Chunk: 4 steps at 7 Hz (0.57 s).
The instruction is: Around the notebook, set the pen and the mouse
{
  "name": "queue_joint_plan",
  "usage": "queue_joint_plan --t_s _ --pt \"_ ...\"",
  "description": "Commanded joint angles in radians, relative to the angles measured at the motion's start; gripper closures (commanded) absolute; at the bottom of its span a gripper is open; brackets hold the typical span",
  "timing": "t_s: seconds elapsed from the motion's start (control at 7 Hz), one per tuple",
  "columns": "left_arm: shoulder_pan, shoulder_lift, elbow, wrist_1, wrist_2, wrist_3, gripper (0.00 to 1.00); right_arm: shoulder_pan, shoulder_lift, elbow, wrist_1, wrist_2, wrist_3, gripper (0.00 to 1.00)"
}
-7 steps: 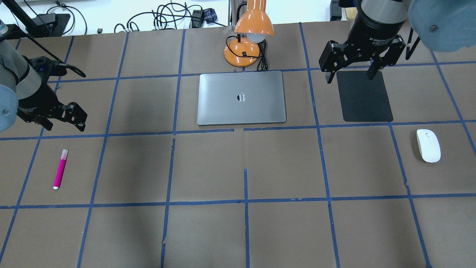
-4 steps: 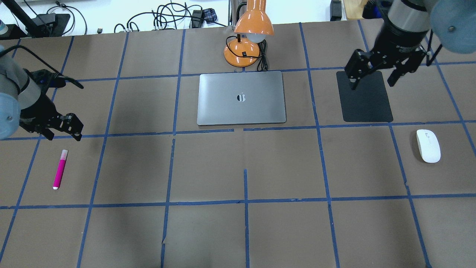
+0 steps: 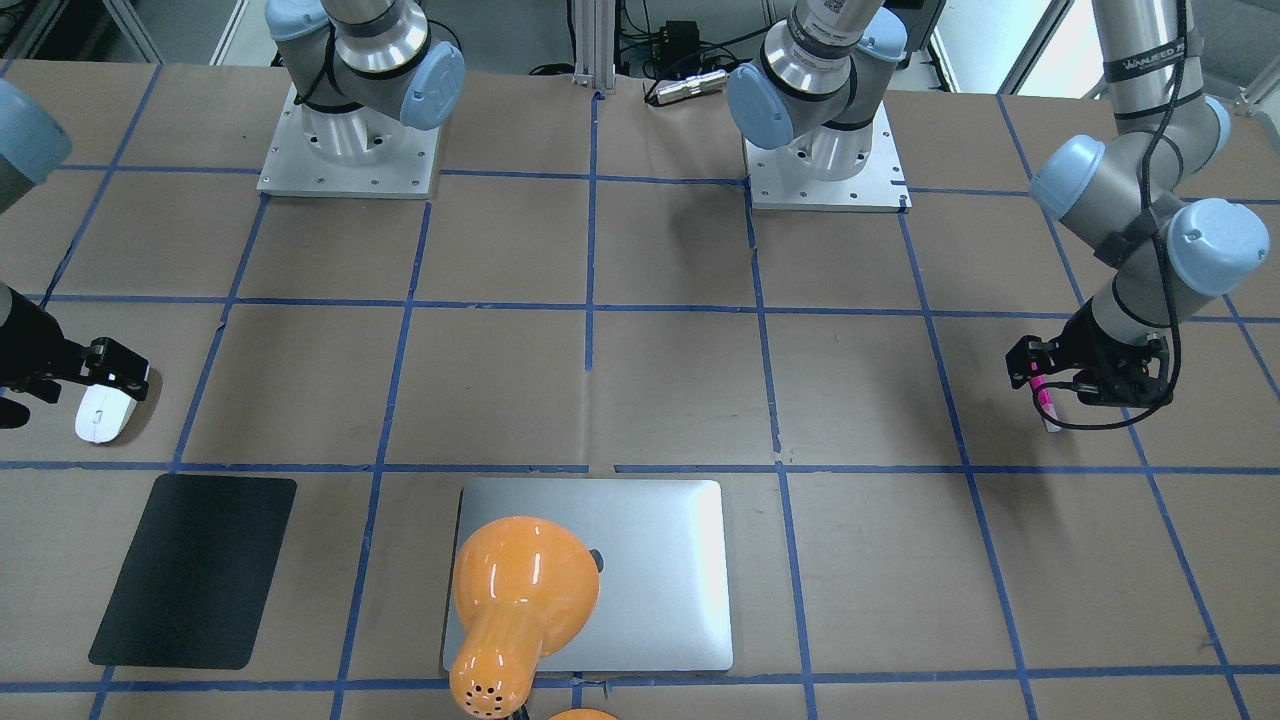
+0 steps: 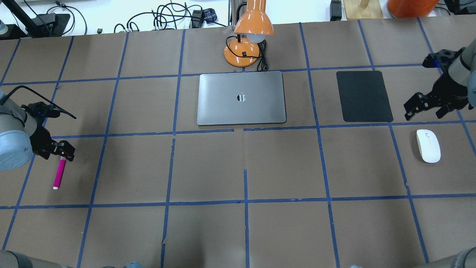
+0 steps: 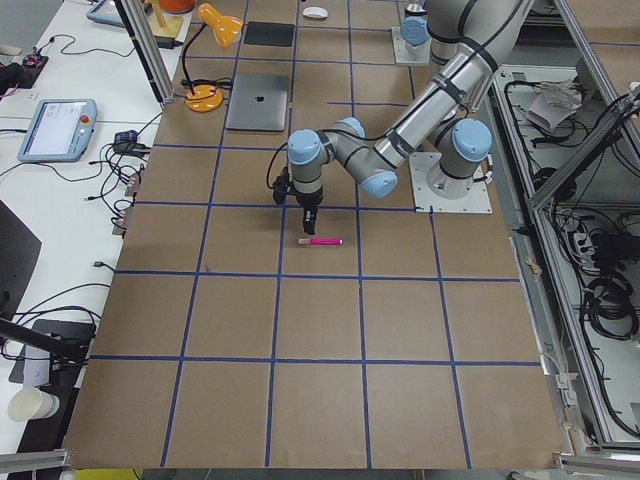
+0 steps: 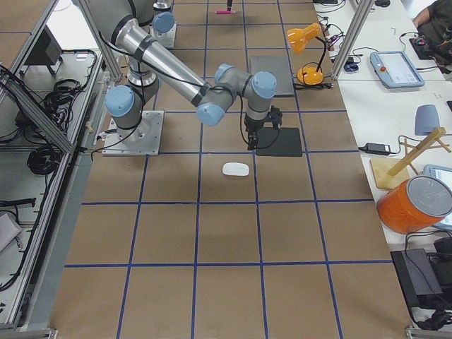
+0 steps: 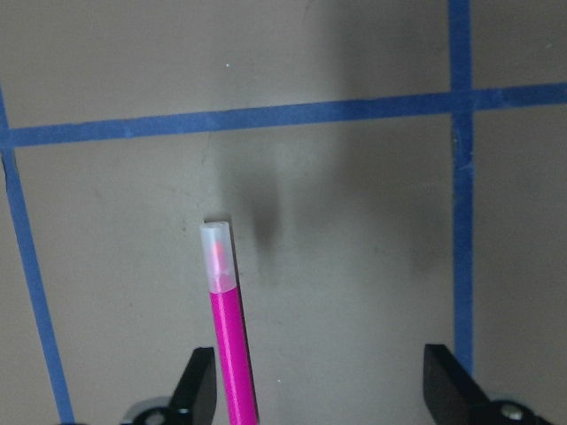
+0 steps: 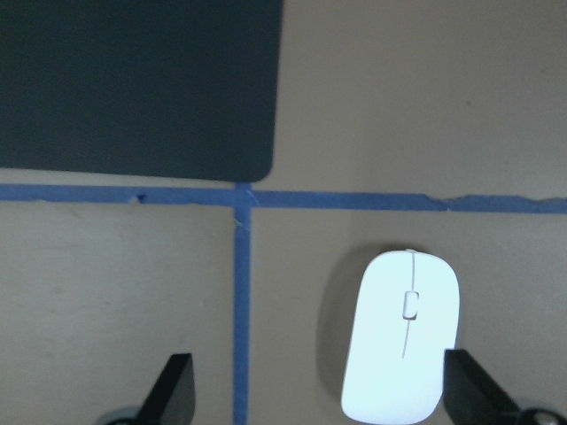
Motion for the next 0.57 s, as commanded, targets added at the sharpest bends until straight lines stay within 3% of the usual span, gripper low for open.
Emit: queue_joint_plan --t_s 0.0,0.29,0.43 --pt "0.044 -0.064 -0.012 0.048 0.002 0.022 0.27 -0.048 0.056 0.039 -0.045 -0.034 -0.035 0.0" --pt "0.043 -0.078 -0.012 0.048 0.002 0.024 0.82 -0.048 0.108 0.04 -0.06 -0.105 -0.032 0.0" --pt "0.043 -0.078 -0.012 0.056 0.002 0.019 1.0 -0.048 0.134 0.04 -0.08 -0.108 -0.03 0.0"
